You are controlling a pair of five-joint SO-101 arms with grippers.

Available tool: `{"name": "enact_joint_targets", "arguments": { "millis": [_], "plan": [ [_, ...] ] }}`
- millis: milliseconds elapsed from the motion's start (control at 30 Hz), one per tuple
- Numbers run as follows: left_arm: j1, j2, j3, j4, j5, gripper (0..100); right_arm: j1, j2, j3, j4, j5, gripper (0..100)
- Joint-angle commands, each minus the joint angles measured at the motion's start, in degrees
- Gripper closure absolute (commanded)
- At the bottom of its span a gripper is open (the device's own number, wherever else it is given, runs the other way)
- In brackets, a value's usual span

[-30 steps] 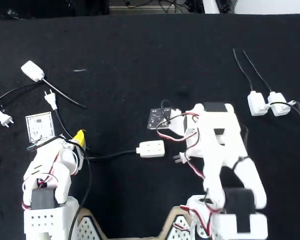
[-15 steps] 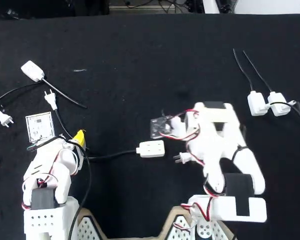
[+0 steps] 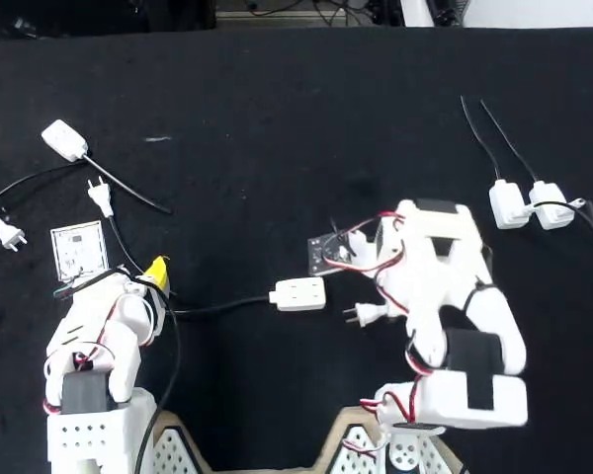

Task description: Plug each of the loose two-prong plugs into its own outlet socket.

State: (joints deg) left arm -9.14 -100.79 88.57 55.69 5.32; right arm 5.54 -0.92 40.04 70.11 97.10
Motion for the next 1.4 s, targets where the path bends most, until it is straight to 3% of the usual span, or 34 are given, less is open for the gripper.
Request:
{"name": "enact_joint_targets", "arguments": {
  "millis": [0, 333, 467, 567, 833, 1100, 1233, 1367],
  "plan": [
    [-0.4, -0.6, -0.3, -1.0, -0.4, 80, -1.7, 2.8, -4.7, -0.6, -1.4, 90.4],
    [-0.2, -0.6, -0.3, -1.1, -0.4, 80, -1.7, 7.4, -5.2, -0.6, -1.5, 90.7],
    [-0.1, -0.6, -0.3, -1.1, -0.4, 80, -1.3, 7.3, -5.3, -0.4, -4.5, 99.2],
    [0.0, -0.6, -0.3, -1.1, -0.4, 80, -0.7, 4.4, -6.3, 4.6, -5.6, 98.8],
    [0.0, -0.6, -0.3, -1.1, -0.4, 80, -1.6, -20.3, -8.5, 21.5, -7.2, 98.8],
    [0.0, -0.6, -0.3, -1.1, -0.4, 80, -0.7, -48.0, -10.4, 24.2, -18.0, 98.8],
    [0.0, -0.6, -0.4, -1.2, -0.4, 80, -10.5, -48.7, -4.5, 24.0, -28.7, 98.8],
    [-0.2, -0.6, -0.7, -1.1, -0.3, 80, -28.2, -48.9, 7.3, 10.6, -44.0, 98.8]
  ]
}}
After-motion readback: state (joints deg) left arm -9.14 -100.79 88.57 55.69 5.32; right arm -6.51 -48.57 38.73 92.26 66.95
